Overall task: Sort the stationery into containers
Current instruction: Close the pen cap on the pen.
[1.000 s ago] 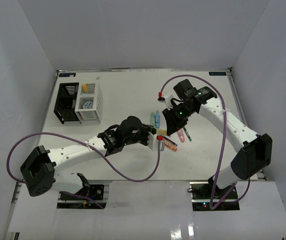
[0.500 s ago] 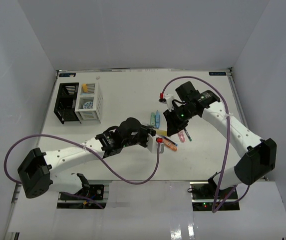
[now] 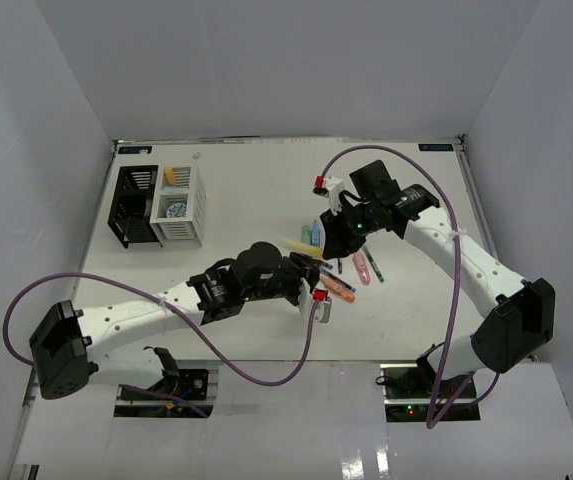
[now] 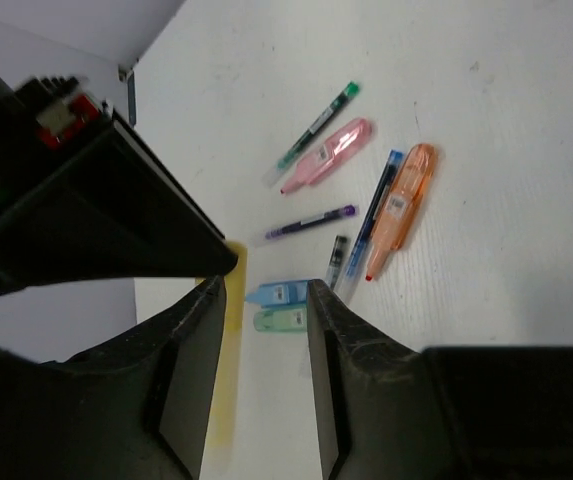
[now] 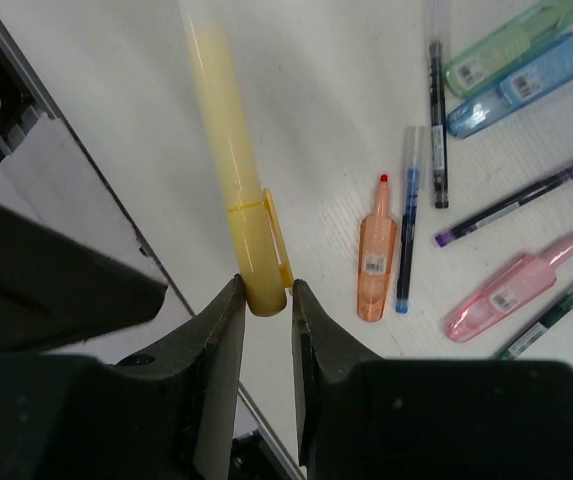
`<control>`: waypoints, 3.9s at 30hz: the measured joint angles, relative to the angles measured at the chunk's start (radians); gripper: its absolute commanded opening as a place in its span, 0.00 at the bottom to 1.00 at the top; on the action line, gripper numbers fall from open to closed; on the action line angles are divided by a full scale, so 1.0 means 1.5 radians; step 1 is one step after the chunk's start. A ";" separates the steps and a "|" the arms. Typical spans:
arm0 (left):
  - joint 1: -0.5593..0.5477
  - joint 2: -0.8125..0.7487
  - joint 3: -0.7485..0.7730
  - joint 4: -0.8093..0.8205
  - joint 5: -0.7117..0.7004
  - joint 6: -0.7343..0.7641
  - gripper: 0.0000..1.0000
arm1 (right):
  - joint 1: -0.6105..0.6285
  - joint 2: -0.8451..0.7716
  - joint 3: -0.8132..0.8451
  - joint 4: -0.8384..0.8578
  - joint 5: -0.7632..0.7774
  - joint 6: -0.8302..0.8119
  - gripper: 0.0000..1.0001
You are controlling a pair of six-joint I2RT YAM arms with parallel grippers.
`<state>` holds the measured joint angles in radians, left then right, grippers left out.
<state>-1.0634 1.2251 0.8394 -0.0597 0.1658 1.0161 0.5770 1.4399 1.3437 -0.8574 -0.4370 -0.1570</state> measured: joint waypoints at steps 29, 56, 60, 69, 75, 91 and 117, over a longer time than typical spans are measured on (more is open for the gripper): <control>0.199 -0.033 0.054 -0.041 -0.010 -0.429 0.78 | -0.026 -0.083 -0.066 0.071 0.007 -0.006 0.08; 0.434 0.012 0.091 0.096 0.548 -0.663 0.65 | -0.049 -0.165 -0.065 0.101 -0.071 -0.058 0.08; 0.434 0.036 0.098 0.108 0.589 -0.665 0.59 | -0.049 -0.165 -0.064 0.103 -0.080 -0.060 0.08; 0.434 0.055 0.106 0.132 0.630 -0.676 0.49 | -0.049 -0.161 -0.056 0.105 -0.097 -0.066 0.08; 0.434 0.071 0.111 0.158 0.651 -0.705 0.37 | -0.049 -0.157 -0.049 0.113 -0.107 -0.073 0.08; 0.436 0.112 0.128 0.202 0.695 -0.799 0.00 | -0.054 -0.158 -0.058 0.134 -0.117 -0.076 0.08; 0.367 0.138 0.123 0.370 0.647 -0.888 0.00 | -0.060 -0.188 -0.108 0.136 -0.095 -0.047 0.08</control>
<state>-0.5133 1.4315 1.0245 0.4957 1.1366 -0.3157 0.4866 1.1576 1.1816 -0.6533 -0.5789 -0.2272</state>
